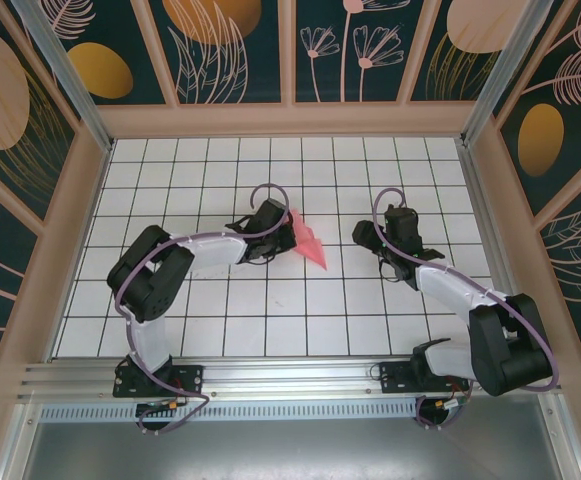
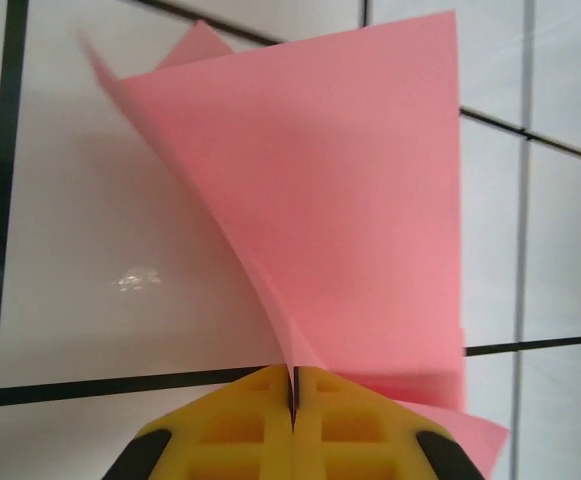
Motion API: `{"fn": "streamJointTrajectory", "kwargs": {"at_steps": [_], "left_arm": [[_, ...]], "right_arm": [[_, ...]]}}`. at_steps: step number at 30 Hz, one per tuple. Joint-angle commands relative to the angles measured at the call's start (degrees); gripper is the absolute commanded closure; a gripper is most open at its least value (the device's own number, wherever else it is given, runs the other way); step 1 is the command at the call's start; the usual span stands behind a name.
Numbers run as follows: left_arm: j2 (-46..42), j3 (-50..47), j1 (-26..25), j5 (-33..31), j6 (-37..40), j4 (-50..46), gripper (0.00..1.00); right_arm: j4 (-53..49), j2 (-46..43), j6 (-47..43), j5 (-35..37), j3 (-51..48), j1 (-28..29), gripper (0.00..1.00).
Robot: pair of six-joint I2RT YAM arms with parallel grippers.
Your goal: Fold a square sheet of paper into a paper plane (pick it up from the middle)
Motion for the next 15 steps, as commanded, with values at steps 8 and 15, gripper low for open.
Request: {"fn": "streamJointTrajectory", "kwargs": {"at_steps": [8,15], "left_arm": [[-6.92,-1.64,-0.19,13.15,11.9,14.64,1.0],[-0.37,-2.69,0.62,20.87,9.28,21.91,1.0]], "right_arm": [[2.11,-5.75,3.94,-8.75,-0.81,-0.51,0.28],[3.72,-5.81,3.35,-14.82,-1.82,-0.07,0.29]]}}
